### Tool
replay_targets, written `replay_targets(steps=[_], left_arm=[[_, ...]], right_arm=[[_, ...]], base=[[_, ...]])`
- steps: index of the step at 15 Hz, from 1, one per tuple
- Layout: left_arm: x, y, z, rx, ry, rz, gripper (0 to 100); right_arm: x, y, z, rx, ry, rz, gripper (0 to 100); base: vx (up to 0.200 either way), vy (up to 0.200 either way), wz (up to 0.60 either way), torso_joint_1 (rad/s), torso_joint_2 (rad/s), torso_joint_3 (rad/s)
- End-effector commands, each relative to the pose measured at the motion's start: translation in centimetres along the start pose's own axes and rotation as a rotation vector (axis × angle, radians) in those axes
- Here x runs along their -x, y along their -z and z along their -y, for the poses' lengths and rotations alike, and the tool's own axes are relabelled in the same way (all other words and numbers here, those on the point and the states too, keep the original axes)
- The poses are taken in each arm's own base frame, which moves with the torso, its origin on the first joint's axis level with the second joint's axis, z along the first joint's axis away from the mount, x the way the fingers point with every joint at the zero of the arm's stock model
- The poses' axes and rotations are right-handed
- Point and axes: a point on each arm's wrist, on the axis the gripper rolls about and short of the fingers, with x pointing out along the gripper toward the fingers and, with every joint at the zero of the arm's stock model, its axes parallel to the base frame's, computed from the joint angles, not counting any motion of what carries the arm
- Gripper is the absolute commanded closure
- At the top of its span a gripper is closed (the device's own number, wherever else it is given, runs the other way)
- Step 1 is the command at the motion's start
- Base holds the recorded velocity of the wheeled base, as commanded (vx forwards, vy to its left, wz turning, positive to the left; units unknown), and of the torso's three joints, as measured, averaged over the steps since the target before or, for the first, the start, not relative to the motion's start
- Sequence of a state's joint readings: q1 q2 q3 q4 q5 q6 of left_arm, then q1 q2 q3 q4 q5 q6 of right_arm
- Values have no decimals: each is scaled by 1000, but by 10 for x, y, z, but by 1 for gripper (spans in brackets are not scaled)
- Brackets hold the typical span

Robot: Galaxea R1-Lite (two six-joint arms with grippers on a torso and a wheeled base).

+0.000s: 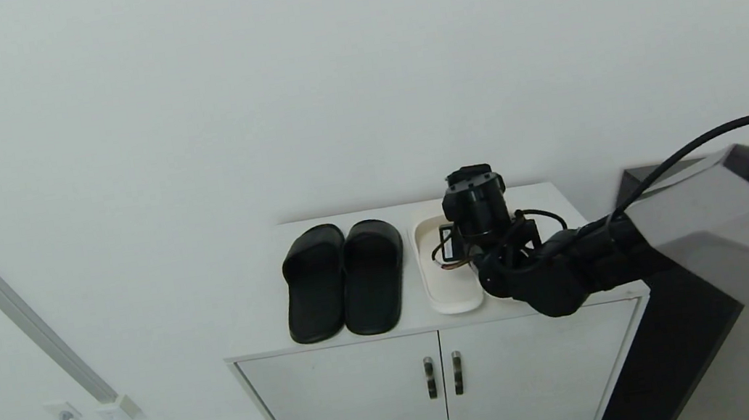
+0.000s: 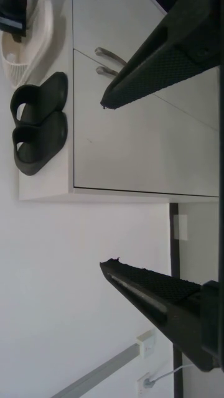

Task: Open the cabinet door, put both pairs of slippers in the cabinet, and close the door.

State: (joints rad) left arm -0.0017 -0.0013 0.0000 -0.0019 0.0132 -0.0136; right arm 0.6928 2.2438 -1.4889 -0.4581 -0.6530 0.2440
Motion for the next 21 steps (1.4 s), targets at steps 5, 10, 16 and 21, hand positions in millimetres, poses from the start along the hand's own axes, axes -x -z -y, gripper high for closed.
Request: replay_targets(steps=[5,10,16,21], left_arm=[[0,0,0,-1,-2,-2,0],[0,0,0,-1,-1,0,0],[0,0,0,0,-1,0,0],[0,0,0,0,-2,-2,0]], right_arm=[[143,-32,71,88,-455,46,100],[209,-21,128,111,-807,-36,100],[217,-7,135,136,-837,-123,100],[217,-5,135,139,-841,-129,100]], base=[[0,0,0,0,0,0],[0,0,0,0,0,0],[0,0,0,0,0,0],[-200,0,0,2,5,2]])
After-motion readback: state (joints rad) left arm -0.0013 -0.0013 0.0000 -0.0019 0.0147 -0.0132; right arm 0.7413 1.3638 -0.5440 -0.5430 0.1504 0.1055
